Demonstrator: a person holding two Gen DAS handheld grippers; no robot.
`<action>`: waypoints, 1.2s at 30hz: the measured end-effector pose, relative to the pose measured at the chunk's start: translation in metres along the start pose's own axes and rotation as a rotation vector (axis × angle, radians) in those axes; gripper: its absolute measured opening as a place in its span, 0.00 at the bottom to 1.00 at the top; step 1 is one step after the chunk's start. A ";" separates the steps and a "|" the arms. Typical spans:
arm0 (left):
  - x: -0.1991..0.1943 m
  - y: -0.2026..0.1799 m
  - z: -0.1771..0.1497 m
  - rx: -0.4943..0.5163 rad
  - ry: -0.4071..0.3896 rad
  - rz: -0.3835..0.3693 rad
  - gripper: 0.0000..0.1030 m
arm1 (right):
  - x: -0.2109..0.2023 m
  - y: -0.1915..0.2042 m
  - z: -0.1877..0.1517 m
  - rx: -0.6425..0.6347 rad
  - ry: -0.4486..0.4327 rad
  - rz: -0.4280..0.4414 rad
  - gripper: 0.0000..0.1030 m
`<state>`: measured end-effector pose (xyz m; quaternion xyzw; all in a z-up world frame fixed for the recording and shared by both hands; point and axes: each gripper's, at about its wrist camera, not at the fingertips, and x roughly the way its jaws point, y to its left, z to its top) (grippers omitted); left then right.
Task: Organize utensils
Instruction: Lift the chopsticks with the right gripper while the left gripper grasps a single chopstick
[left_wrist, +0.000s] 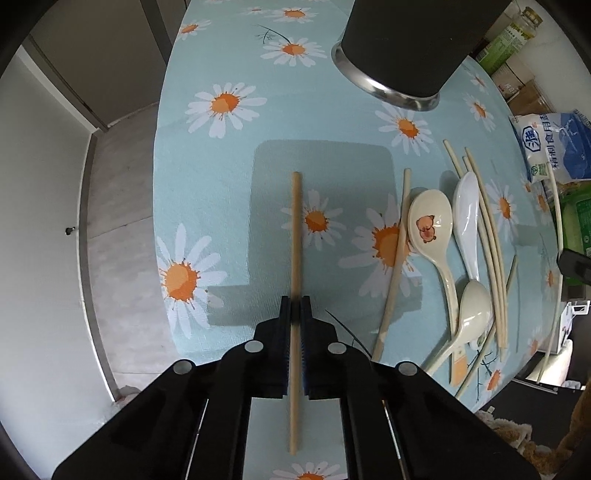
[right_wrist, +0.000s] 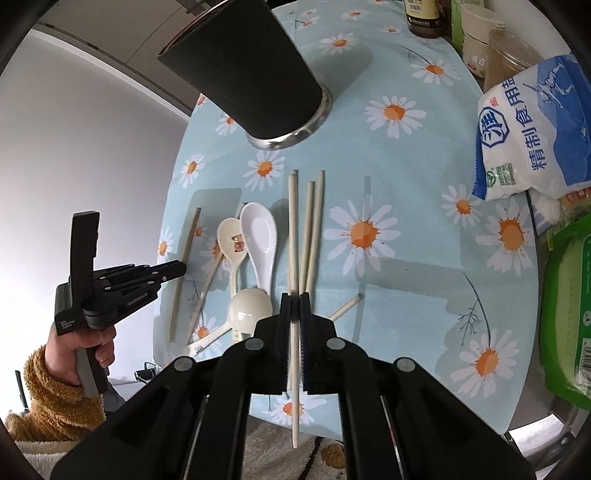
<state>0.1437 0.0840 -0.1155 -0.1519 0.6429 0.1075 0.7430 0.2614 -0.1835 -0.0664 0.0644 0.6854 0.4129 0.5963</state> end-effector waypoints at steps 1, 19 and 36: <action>0.000 0.001 0.001 -0.004 -0.002 -0.009 0.04 | -0.001 0.002 -0.001 -0.002 -0.003 0.004 0.05; -0.073 0.017 0.008 -0.059 -0.342 -0.258 0.04 | 0.004 0.044 0.013 -0.078 -0.118 -0.014 0.05; -0.144 -0.004 0.051 0.147 -0.808 -0.372 0.04 | -0.053 0.102 0.035 -0.278 -0.645 0.001 0.05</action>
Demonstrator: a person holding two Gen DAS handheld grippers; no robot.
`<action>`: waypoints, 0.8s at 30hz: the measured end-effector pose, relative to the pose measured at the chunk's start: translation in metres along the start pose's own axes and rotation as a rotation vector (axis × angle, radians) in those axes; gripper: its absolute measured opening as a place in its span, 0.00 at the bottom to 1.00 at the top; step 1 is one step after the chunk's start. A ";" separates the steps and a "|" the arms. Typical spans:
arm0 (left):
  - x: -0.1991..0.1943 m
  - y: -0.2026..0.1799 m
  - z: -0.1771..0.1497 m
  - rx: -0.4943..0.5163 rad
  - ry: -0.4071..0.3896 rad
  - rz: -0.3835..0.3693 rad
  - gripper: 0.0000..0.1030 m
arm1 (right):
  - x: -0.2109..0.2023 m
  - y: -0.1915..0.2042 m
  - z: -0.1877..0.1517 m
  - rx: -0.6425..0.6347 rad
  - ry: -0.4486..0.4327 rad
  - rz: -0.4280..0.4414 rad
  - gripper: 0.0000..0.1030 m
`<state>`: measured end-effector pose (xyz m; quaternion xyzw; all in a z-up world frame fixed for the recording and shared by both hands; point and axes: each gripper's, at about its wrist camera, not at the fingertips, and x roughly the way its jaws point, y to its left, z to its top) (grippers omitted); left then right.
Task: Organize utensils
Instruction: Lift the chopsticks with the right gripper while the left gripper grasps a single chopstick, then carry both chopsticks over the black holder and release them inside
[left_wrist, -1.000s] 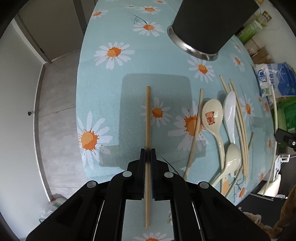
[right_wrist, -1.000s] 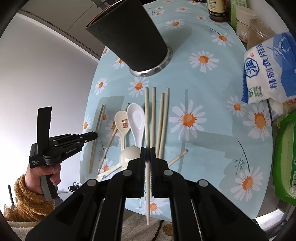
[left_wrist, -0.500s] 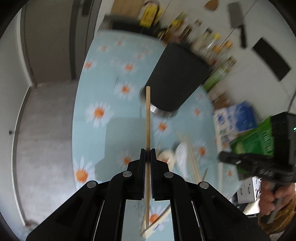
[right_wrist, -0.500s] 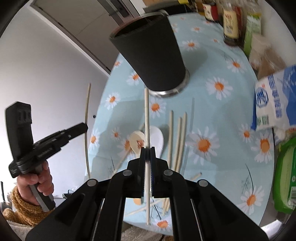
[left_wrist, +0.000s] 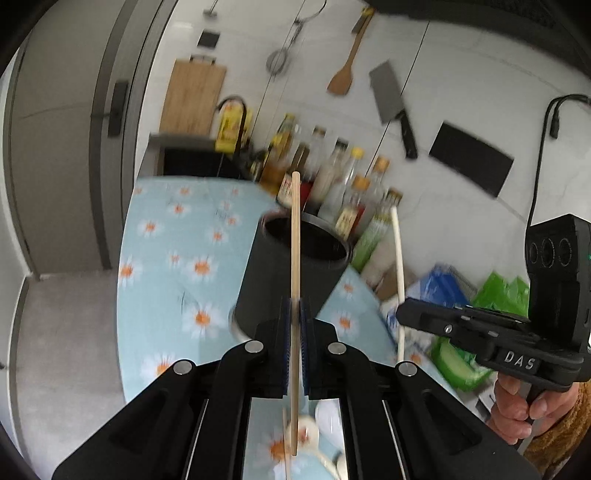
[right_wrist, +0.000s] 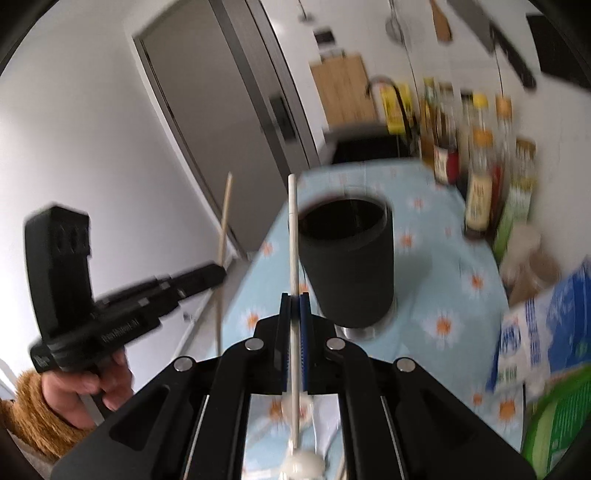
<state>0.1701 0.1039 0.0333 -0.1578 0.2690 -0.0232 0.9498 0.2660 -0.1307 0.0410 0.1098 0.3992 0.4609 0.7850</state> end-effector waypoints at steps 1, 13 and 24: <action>-0.001 -0.001 0.004 0.009 -0.028 -0.001 0.04 | -0.001 -0.001 0.006 -0.002 -0.032 0.003 0.05; 0.010 -0.033 0.066 0.150 -0.353 -0.101 0.04 | -0.004 -0.033 0.073 0.040 -0.339 0.049 0.05; 0.050 -0.015 0.091 0.090 -0.421 -0.165 0.04 | 0.025 -0.052 0.098 0.048 -0.382 0.016 0.05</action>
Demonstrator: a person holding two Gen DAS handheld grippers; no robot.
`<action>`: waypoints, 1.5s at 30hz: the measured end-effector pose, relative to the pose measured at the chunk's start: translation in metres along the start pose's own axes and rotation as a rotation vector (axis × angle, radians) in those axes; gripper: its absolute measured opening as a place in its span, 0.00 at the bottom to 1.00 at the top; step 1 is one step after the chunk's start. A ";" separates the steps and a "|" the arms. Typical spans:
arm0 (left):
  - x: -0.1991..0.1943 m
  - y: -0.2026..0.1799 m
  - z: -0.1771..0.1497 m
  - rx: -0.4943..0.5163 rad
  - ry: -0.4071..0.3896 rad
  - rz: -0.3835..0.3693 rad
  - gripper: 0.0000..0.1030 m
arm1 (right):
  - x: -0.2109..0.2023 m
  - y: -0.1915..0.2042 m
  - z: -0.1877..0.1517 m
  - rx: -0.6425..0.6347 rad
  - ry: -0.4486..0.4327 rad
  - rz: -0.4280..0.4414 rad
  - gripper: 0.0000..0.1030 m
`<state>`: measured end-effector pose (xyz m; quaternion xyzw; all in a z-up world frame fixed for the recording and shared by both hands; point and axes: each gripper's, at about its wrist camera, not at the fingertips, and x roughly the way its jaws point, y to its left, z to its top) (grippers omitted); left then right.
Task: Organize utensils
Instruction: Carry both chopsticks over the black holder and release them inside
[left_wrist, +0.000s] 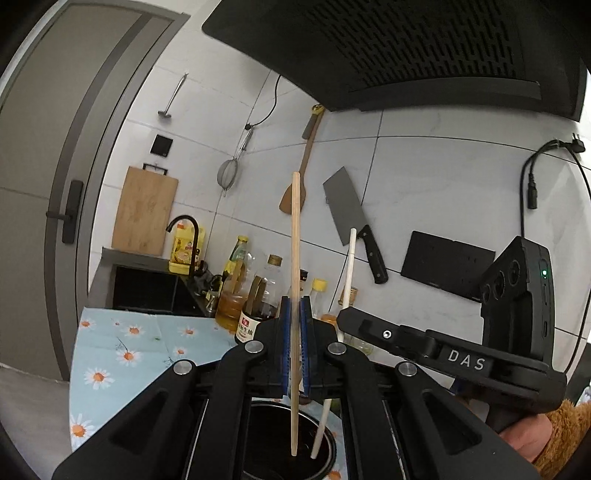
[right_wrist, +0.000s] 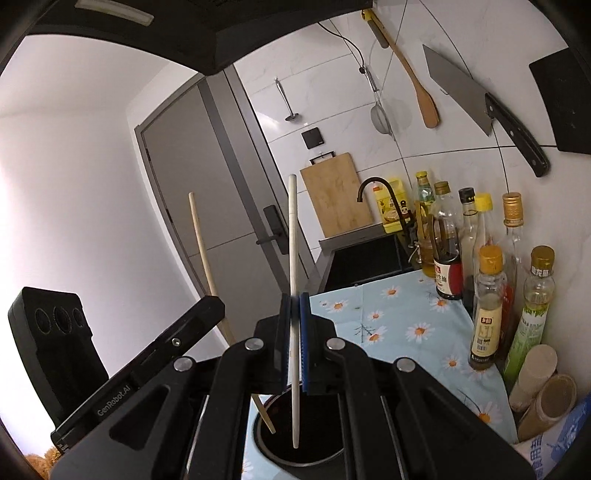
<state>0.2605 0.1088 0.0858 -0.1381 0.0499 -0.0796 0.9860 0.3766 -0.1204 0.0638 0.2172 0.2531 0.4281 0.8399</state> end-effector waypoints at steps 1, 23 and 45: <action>0.003 0.002 -0.002 -0.003 0.007 0.002 0.04 | 0.004 -0.002 -0.001 -0.004 0.006 -0.006 0.05; -0.006 0.012 -0.030 -0.055 0.149 0.067 0.28 | 0.002 0.001 -0.028 0.012 0.100 -0.050 0.20; -0.072 -0.013 -0.046 -0.055 0.358 0.056 0.29 | -0.065 -0.017 -0.053 0.086 0.331 0.004 0.39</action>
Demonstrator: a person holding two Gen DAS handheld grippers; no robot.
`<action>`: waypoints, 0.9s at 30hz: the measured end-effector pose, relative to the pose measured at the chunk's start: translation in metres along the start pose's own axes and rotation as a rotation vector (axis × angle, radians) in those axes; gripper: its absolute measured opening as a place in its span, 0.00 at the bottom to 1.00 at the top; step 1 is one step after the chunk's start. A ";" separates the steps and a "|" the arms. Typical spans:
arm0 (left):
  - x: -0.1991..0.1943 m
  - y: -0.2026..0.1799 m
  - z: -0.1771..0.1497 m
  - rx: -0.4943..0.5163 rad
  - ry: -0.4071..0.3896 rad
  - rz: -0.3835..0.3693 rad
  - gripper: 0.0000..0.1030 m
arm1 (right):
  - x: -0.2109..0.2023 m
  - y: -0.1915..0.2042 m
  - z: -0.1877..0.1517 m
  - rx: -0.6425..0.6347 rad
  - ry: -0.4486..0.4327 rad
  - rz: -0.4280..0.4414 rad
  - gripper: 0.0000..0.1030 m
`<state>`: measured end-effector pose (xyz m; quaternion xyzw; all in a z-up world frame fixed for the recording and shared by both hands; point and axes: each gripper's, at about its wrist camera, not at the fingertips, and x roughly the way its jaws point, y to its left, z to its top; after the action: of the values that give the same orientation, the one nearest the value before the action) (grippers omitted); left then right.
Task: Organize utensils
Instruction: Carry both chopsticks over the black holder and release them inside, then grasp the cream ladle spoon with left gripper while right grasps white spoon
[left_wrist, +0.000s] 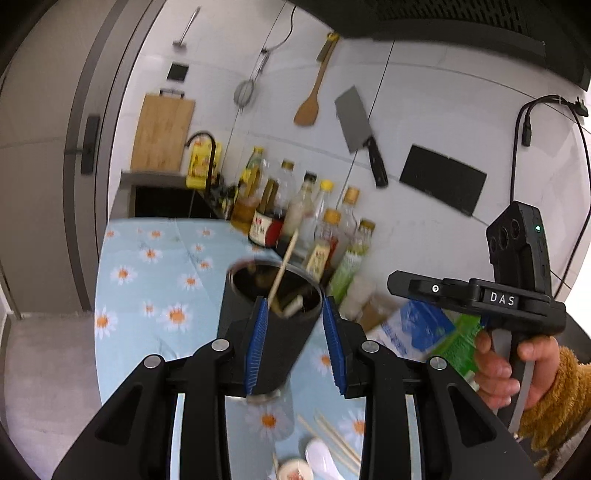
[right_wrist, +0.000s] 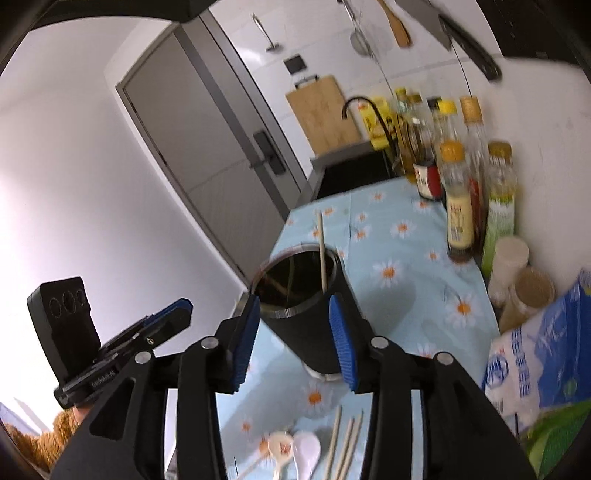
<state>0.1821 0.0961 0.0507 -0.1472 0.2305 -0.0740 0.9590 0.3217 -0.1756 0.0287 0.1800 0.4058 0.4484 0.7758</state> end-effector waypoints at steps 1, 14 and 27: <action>-0.002 0.001 -0.005 -0.011 0.015 -0.003 0.29 | 0.000 -0.001 -0.005 0.002 0.021 -0.003 0.39; -0.012 -0.015 -0.083 -0.023 0.290 -0.033 0.29 | 0.014 -0.008 -0.078 0.000 0.286 0.003 0.39; 0.000 -0.053 -0.169 0.183 0.666 -0.048 0.29 | 0.065 -0.015 -0.118 -0.058 0.554 0.036 0.39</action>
<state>0.0995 0.0037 -0.0760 -0.0338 0.5196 -0.1608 0.8385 0.2544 -0.1392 -0.0828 0.0352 0.5863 0.5056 0.6320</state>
